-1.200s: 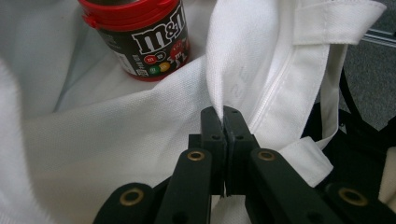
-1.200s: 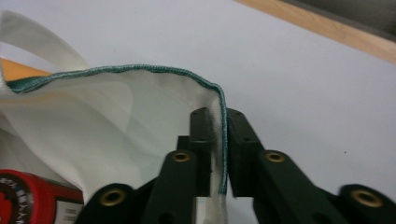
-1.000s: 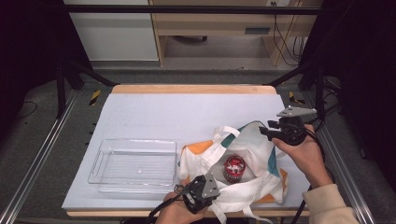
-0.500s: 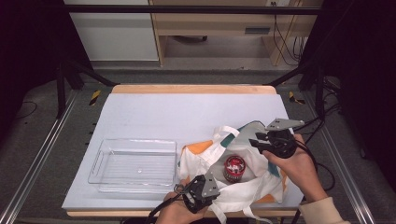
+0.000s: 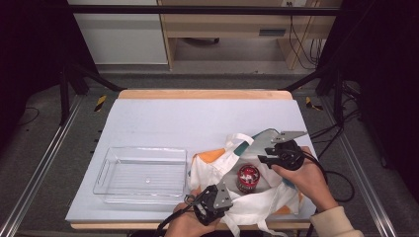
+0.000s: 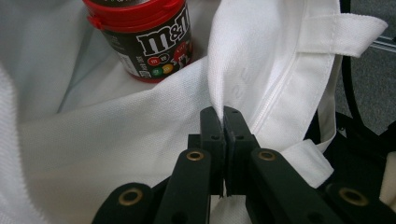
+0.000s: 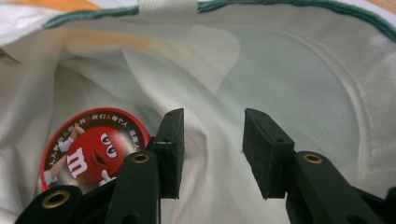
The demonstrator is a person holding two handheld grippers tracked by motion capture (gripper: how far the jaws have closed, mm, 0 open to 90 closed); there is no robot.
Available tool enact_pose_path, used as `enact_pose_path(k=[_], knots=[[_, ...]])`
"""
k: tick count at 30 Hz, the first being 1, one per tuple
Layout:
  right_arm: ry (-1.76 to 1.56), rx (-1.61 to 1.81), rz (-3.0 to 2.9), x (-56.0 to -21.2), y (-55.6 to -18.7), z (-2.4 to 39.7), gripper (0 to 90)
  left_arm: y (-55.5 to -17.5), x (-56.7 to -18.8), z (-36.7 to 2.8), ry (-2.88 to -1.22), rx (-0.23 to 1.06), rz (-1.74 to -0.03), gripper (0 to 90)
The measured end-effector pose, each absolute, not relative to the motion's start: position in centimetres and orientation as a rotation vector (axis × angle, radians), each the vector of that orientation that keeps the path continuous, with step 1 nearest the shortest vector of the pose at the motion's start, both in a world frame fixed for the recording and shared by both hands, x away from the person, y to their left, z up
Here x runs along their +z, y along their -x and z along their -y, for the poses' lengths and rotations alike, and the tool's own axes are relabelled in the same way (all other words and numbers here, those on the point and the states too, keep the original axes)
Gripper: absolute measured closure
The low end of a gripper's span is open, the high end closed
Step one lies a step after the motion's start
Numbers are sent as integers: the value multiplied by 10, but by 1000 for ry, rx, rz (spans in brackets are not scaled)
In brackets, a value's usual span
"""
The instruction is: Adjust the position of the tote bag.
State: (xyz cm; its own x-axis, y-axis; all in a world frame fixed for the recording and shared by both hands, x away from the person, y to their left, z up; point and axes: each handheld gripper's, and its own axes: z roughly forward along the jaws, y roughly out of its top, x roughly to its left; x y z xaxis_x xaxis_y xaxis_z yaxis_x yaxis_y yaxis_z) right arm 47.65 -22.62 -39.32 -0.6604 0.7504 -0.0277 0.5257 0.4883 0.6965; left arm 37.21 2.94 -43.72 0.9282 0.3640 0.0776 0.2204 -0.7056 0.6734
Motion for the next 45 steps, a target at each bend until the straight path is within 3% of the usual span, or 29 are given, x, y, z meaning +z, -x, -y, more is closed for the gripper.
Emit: enact_pose_path(k=[5,18,45], knots=[[-1066,907,-2454,-400,-480,218,637,-372,-437,-30,-2376,280,-404,887],[-1063,857,-2459,-409,-481,220,889,-371,-438,-29,-2383,251,-408,888],[-1190,872,-2371,-416,-500,236,900,-368,-439,-32,-2415,239,-375,893]])
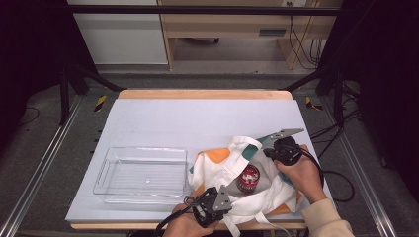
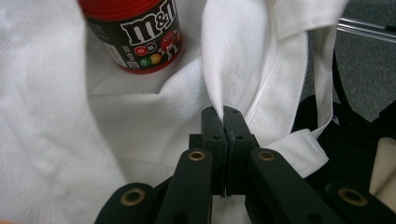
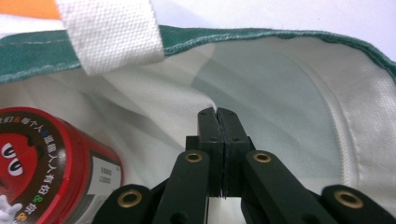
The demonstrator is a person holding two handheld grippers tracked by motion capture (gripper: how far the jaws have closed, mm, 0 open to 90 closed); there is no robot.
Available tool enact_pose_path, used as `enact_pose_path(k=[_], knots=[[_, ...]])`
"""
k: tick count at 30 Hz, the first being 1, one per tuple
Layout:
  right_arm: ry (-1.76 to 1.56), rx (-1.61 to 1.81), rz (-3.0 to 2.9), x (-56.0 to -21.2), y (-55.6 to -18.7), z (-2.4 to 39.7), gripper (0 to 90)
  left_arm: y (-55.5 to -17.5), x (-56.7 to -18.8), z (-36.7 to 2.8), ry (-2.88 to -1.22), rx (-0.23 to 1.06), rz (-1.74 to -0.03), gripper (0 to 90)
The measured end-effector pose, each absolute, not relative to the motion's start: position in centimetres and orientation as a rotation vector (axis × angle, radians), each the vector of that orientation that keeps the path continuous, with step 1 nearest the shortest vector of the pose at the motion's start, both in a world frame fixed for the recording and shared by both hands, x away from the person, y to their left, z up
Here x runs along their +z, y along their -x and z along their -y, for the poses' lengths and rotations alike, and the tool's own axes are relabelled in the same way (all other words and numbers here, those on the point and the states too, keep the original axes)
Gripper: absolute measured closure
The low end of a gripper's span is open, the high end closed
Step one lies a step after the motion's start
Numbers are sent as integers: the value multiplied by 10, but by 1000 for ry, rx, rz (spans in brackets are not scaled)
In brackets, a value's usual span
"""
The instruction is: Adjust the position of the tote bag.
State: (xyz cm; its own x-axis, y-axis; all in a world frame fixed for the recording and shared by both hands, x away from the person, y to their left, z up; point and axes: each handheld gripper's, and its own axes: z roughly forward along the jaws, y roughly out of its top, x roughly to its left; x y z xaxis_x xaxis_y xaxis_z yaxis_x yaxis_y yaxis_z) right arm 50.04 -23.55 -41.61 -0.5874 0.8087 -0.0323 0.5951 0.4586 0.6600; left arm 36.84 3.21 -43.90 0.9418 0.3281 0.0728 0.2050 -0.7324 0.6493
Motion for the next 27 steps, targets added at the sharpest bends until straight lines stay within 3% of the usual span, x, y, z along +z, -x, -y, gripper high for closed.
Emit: enact_pose_path(k=[10,19,27], knots=[[-1141,930,-2361,-411,-489,235,872,-370,-437,-34,-2386,268,-398,855],[-1084,1046,-2315,-384,-455,242,561,-376,-405,-38,-2244,337,-449,649],[-1023,1109,-2329,-375,-427,247,422,-401,-365,-41,-2169,467,-490,524]])
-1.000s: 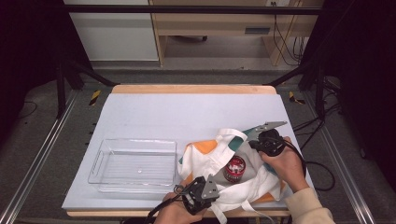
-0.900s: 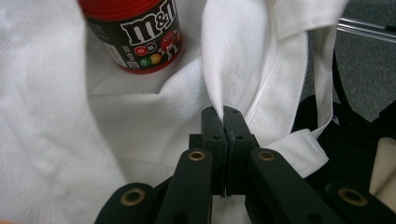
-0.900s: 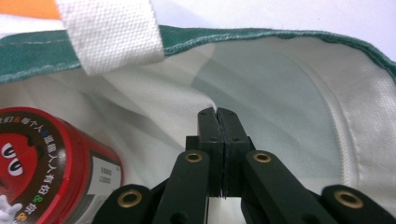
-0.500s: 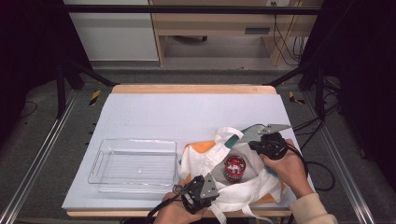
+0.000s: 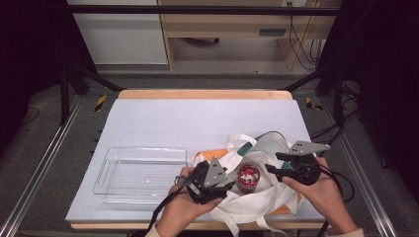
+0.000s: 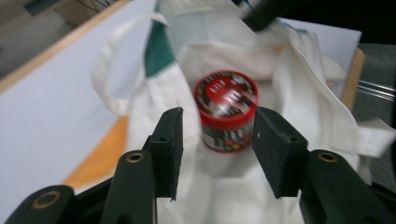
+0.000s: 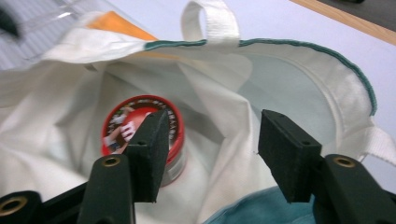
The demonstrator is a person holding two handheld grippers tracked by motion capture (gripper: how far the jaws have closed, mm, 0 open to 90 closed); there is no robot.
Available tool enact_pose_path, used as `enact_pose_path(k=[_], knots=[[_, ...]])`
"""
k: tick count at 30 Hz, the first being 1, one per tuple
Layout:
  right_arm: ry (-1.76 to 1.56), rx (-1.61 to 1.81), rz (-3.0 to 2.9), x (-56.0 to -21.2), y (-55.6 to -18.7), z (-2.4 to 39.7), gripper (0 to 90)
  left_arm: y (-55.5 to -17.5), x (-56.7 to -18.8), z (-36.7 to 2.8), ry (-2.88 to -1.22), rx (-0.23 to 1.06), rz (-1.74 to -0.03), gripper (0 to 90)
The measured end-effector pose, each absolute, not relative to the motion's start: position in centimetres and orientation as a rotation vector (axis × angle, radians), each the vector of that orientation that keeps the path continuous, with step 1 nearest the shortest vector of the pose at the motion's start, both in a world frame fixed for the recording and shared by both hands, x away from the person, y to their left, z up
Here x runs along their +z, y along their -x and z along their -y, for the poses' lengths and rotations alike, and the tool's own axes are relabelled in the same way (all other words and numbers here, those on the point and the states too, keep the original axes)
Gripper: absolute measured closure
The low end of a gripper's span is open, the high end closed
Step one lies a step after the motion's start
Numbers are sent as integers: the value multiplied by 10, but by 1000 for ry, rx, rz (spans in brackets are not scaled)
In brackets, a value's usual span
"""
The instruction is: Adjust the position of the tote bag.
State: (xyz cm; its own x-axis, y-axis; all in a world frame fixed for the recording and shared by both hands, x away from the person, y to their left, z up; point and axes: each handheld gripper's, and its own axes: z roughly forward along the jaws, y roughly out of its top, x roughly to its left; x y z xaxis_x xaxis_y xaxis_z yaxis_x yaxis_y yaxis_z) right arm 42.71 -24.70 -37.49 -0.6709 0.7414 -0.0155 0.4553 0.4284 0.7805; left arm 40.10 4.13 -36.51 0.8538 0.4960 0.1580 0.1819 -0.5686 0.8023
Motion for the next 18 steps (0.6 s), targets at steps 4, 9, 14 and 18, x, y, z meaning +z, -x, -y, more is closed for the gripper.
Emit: enact_pose_path(k=[4,9,14,18], knots=[[-977,1120,-2376,-376,-417,245,413,-416,-359,-35,-2171,473,-499,483],[-931,1111,-2440,-382,-409,238,414,-436,-366,-20,-2208,454,-511,432],[-900,1077,-2505,-393,-404,231,384,-444,-373,-15,-2221,449,-532,361],[-904,1040,-2558,-402,-404,223,354,-451,-377,-12,-2222,415,-551,321]])
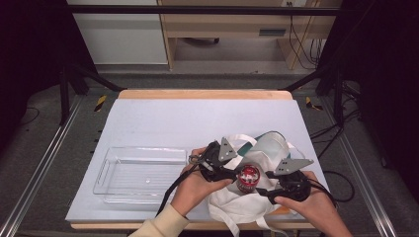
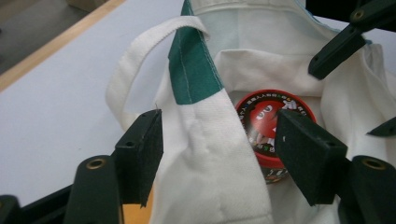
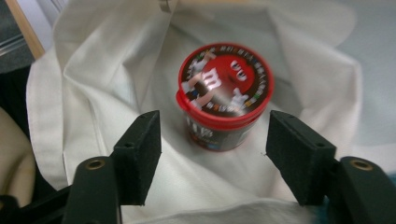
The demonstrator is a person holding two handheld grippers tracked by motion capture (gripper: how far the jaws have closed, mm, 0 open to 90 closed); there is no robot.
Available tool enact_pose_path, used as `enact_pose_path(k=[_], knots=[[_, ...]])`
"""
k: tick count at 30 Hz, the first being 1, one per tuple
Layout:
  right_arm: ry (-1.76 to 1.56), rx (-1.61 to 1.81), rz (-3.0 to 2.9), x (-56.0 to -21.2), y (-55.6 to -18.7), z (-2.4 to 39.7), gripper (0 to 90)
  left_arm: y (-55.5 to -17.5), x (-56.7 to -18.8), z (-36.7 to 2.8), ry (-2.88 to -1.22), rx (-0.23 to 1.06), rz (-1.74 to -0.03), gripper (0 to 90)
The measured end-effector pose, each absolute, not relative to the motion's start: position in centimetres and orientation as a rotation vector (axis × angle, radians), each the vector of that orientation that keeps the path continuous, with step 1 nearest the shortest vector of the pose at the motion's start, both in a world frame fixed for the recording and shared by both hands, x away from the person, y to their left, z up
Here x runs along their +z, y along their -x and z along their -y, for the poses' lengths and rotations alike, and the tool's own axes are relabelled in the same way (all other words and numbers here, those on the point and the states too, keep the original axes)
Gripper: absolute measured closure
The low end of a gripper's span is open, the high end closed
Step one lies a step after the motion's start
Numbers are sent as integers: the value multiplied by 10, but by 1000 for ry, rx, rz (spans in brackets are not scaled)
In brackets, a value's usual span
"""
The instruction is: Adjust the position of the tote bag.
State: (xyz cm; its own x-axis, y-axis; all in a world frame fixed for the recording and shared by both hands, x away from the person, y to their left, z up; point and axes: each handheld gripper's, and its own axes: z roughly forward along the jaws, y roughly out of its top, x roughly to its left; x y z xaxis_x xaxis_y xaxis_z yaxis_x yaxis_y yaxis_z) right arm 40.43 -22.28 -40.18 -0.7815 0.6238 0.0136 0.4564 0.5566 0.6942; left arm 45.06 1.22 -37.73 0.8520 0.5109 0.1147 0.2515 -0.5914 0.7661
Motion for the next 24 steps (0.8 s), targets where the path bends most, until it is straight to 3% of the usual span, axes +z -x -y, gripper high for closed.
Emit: enact_pose_path(k=[6,10,17,24], knots=[[-893,990,-2608,-414,-403,217,348,-456,-383,0,-2288,435,-521,319],[-894,987,-2634,-420,-400,218,356,-458,-386,0,-2316,481,-543,462],[-867,1017,-2641,-430,-393,216,368,-464,-386,-7,-2320,422,-586,667],[-846,1031,-2646,-437,-383,214,503,-469,-382,-14,-2330,423,-601,823]])
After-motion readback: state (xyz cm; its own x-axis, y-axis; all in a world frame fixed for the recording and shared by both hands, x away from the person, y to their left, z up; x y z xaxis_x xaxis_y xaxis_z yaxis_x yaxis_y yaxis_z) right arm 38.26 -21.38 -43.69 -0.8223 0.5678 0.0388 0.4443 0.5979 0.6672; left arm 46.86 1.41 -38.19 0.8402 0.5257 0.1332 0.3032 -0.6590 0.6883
